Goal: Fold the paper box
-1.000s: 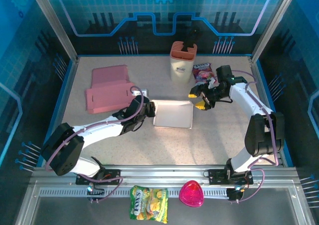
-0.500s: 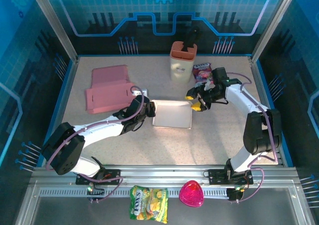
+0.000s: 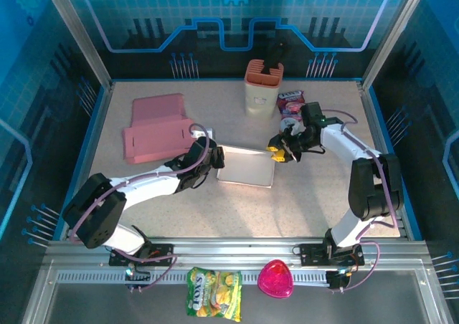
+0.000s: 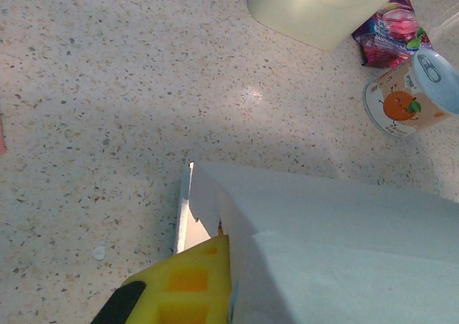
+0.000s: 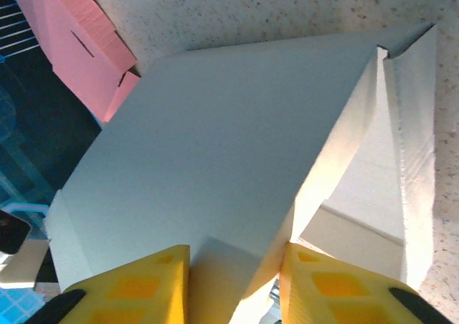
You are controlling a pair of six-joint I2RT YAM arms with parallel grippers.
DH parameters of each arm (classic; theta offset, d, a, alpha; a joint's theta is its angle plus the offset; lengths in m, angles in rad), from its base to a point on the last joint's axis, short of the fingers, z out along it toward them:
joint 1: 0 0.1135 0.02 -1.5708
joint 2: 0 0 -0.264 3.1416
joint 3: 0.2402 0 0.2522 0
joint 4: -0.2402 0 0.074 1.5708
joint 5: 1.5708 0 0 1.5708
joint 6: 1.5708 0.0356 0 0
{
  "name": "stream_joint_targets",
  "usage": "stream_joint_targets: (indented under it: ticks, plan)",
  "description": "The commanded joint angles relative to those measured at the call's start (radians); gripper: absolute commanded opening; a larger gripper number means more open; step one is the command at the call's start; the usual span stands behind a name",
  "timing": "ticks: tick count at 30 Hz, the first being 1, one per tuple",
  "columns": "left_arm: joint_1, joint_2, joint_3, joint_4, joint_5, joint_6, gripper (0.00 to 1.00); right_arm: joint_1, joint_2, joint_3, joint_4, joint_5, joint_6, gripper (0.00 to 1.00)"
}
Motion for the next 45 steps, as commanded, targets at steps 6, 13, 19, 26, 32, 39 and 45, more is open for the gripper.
stream_joint_targets:
  ticks: [6,13,19,26,32,39,45]
  plan:
    - [-0.026,-0.007,-0.025,0.067,0.094,-0.051,0.00,0.044,-0.031,-0.074,0.043,0.047,-0.083,0.26]
    - [-0.040,-0.028,-0.099,0.075,0.110,-0.109,0.00,0.082,-0.066,-0.108,0.058,0.123,-0.116,0.22]
    - [-0.043,-0.038,-0.112,0.048,0.125,-0.135,0.00,0.113,-0.078,-0.137,0.060,0.176,-0.137,0.19]
    - [-0.047,-0.119,-0.138,-0.054,0.147,-0.183,0.21,0.125,-0.091,-0.147,0.044,0.223,-0.160,0.19]
    - [-0.049,-0.227,-0.168,-0.171,0.181,-0.219,0.38,0.132,-0.074,-0.145,0.036,0.235,-0.172,0.18]
    - [-0.050,-0.341,-0.174,-0.335,0.226,-0.284,0.43,0.143,-0.055,-0.137,0.029,0.252,-0.182,0.18]
    - [-0.022,-0.455,-0.059,-0.528,0.197,-0.288,0.57,0.143,-0.043,-0.123,-0.003,0.270,-0.213,0.19]
